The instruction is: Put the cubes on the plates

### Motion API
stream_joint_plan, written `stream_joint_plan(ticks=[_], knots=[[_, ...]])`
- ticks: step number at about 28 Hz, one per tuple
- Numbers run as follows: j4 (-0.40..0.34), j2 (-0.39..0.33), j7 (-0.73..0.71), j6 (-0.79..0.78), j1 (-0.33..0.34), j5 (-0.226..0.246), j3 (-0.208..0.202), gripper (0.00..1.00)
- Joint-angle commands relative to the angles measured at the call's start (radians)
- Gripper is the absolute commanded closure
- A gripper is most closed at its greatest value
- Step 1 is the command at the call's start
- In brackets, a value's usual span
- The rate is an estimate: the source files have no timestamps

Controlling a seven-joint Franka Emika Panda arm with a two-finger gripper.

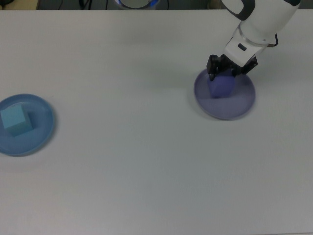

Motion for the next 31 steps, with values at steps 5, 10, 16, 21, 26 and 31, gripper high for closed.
stream_joint_plan(ticks=[5,10,16,21,26,31], knots=[[0.011,-0.006,0.033,-0.003,0.008,-0.021,-0.003,0.00],[0.021,-0.018,0.033,-0.012,0.007,-0.016,-0.006,0.00],[0.076,-0.081,0.021,-0.104,-0.034,-0.004,-0.026,0.00],[0.188,-0.098,-0.071,-0.232,-0.102,0.016,-0.049,0.00],[0.244,-0.145,-0.160,-0.302,-0.145,0.108,-0.101,0.00],[0.233,-0.216,-0.285,-0.344,-0.147,0.128,-0.191,0.00]])
